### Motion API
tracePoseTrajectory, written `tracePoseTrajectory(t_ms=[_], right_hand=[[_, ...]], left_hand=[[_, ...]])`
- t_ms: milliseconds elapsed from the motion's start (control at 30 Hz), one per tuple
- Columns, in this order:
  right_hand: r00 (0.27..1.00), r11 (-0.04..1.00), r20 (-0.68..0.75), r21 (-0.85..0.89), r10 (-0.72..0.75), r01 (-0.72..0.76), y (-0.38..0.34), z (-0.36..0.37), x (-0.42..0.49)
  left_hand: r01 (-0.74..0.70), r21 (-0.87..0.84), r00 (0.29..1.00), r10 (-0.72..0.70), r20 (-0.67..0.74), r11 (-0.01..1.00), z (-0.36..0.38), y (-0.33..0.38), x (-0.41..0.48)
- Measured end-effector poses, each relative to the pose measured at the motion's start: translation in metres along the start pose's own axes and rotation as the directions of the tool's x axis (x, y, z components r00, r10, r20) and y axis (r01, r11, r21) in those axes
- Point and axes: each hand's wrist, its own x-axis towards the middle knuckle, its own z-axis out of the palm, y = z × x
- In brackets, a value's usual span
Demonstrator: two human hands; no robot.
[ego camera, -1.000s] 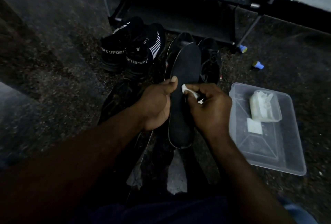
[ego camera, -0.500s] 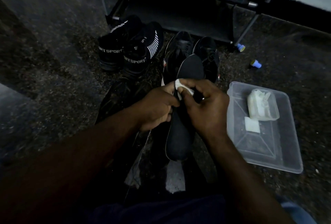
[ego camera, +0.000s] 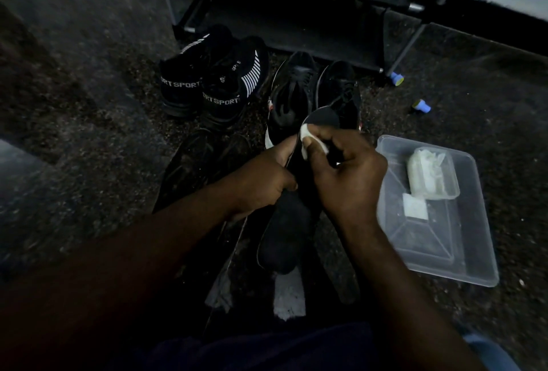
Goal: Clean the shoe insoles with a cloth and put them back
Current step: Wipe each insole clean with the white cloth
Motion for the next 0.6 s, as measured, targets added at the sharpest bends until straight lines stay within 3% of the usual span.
tracePoseTrajectory(t_ms=[300,600], right_hand=[[0.993,0.998,0.094,-0.009,-0.067,0.068,0.0,0.002,-0.003],[0.995,0.993,-0.103,-0.117,0.005,-0.017,0.01,-0.007,0.004]], left_hand=[[-0.022,0.032,0.997,0.024,-0.068,0.999,-0.003,-0.009,0.005],[-0.147,0.083,0.985,0.139,0.099,0.986,-0.004,-0.008,0.002]])
